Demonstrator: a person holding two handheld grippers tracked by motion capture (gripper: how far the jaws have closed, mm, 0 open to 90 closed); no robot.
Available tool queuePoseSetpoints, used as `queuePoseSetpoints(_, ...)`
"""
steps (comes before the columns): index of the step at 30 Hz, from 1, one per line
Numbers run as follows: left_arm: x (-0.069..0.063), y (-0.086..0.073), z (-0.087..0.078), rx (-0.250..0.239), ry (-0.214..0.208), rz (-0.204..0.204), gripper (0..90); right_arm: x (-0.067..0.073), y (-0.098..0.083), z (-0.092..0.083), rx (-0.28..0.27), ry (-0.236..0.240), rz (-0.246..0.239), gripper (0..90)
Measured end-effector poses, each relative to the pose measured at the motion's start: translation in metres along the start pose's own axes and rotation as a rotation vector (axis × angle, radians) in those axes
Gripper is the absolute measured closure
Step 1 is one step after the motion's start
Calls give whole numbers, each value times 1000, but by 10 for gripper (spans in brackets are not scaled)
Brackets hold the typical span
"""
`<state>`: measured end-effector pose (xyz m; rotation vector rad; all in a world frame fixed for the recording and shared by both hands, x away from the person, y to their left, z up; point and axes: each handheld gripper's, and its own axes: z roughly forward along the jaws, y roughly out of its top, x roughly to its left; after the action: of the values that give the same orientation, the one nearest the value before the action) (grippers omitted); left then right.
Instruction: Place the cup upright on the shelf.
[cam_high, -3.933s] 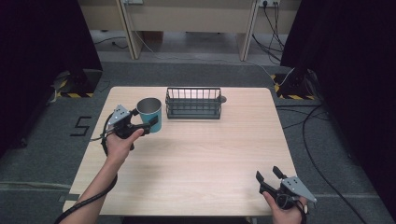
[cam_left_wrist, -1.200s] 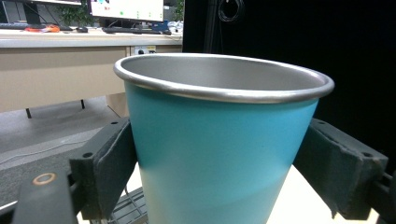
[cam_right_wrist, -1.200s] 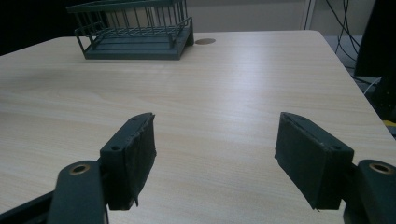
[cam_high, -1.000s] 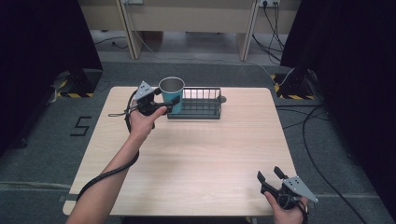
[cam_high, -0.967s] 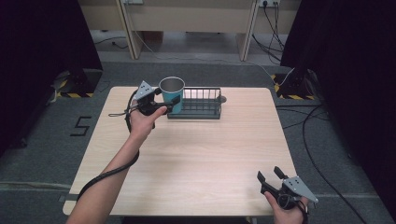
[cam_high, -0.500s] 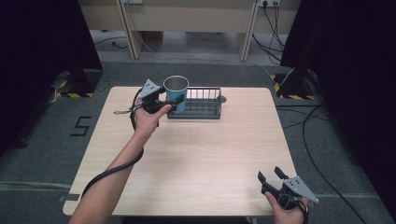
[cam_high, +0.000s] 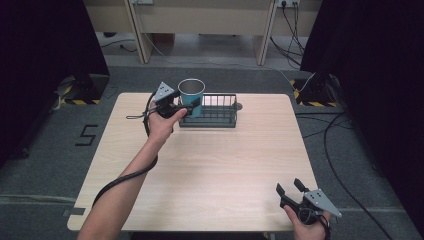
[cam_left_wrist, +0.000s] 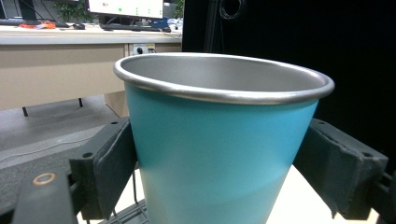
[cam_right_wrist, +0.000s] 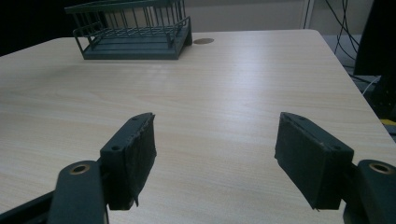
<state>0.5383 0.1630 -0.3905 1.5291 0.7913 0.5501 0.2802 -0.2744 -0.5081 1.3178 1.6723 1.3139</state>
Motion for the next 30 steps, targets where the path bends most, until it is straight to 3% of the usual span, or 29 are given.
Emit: queuePoseSetpoints(30, 3, 7, 32, 29, 20, -1, 148, 0, 0, 0, -2, 8, 6, 294)
